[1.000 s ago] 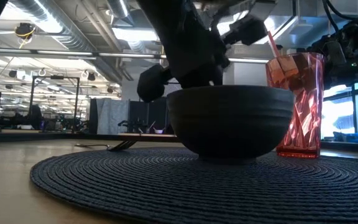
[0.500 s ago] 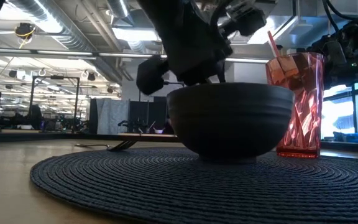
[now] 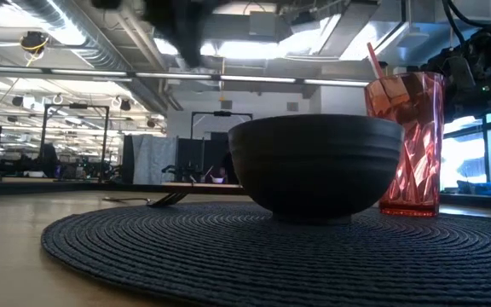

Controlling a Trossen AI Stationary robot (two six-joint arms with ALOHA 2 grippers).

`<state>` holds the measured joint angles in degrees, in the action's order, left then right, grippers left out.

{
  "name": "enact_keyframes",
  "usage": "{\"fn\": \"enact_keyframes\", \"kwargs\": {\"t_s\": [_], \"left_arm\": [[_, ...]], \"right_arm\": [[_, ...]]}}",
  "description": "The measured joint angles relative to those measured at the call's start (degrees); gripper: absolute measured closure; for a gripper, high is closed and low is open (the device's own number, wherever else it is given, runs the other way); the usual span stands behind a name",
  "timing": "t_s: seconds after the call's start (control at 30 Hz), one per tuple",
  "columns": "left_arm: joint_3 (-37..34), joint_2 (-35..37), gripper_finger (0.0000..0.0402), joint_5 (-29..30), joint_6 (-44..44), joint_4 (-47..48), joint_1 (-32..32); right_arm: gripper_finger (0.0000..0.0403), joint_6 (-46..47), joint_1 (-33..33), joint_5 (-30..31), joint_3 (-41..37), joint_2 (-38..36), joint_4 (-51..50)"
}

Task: Pick & Place Utensil
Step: Put the black fork into the black bowl

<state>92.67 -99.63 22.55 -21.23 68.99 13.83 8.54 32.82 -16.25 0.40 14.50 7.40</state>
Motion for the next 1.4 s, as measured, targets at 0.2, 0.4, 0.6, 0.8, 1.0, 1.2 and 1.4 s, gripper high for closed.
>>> {"fn": "enact_keyframes", "kwargs": {"t_s": [0.2,0.4,0.6,0.8,1.0,1.2,1.4], "left_arm": [[-17.16,8.63,0.0338,-19.57,1.71,-15.32,-7.42],[-29.21,8.91,0.0318,-24.53,-2.13,-30.65,-8.05],[-33.89,8.70,0.0273,-24.31,-0.82,-32.28,-10.47],[-38.95,8.70,0.0242,-24.26,-4.95,-30.84,-12.30],[-41.64,8.70,0.0250,-24.12,-7.01,-34.43,-13.37],[-41.62,7.80,0.0263,-23.72,-8.53,-35.90,-14.54],[-41.64,3.54,0.0265,-23.15,-10.58,-36.65,-15.20]], "right_arm": [[0.0379,-0.02,-0.02,0.17,0.00,-0.01,0.49],[0.0379,-0.02,-0.02,0.17,0.00,0.01,0.46],[0.0379,0.08,-0.01,0.20,0.00,0.01,0.46],[0.0379,0.22,-0.02,0.54,0.00,0.01,0.44],[0.0379,0.24,0.00,1.82,0.00,0.01,0.44],[0.0379,1.14,0.00,1.73,0.00,0.01,0.44],[0.0379,1.20,0.00,1.73,0.00,0.01,0.43]]}}
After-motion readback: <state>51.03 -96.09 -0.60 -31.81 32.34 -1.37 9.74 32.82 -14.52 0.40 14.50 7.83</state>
